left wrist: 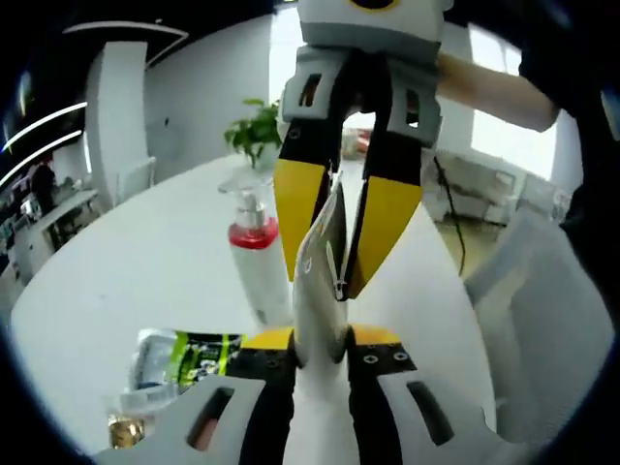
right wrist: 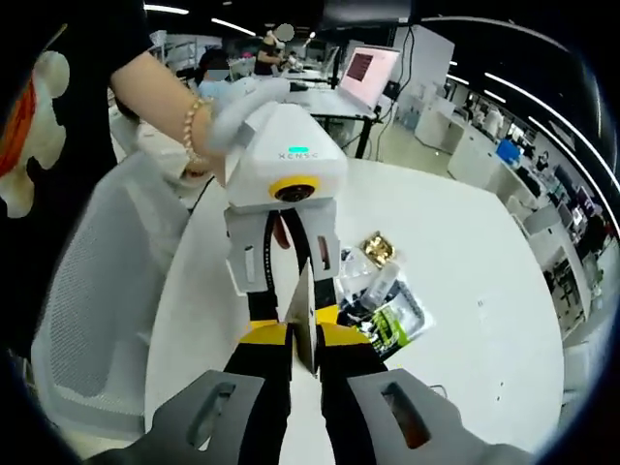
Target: Arrange the skincare products in the storage area until every visible bottle or jar stands upright without overlapping.
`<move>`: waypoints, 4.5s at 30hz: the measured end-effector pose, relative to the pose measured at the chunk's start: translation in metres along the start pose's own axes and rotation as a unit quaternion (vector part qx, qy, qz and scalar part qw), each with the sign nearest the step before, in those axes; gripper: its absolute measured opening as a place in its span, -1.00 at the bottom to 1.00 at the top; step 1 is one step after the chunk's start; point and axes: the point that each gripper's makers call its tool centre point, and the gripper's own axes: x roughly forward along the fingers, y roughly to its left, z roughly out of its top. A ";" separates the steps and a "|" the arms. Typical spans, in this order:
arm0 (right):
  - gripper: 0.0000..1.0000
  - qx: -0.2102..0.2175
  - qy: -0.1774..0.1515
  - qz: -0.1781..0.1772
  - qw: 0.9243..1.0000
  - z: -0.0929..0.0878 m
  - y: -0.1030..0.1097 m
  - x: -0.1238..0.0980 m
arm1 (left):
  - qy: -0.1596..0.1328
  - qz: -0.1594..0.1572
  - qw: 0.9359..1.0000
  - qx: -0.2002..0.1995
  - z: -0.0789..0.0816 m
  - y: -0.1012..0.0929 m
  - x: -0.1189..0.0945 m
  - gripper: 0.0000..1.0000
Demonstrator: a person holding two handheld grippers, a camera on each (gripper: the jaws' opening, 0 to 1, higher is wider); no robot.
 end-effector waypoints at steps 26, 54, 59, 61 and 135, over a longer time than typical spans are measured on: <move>-0.73 -0.024 0.023 -0.032 0.999 -0.016 -0.055 -0.005 | -0.019 0.003 1.000 0.010 0.018 0.048 0.031 -0.61; -0.17 0.013 0.033 -0.072 0.997 -0.027 -0.063 -0.021 | -0.001 0.024 0.998 -0.054 0.002 0.050 0.011 -0.33; 0.06 0.027 0.028 -0.096 0.995 -0.029 -0.065 -0.032 | -0.002 0.039 0.997 -0.066 0.002 0.048 -0.001 -0.29; 0.10 0.034 0.024 -0.103 0.994 -0.029 -0.065 -0.036 | -0.004 0.045 0.996 -0.076 -0.003 0.052 -0.008 -0.25; 0.99 0.328 -0.088 -0.183 0.922 -0.079 0.129 -0.041 | -0.036 0.230 0.925 -0.301 -0.088 -0.068 -0.176 0.89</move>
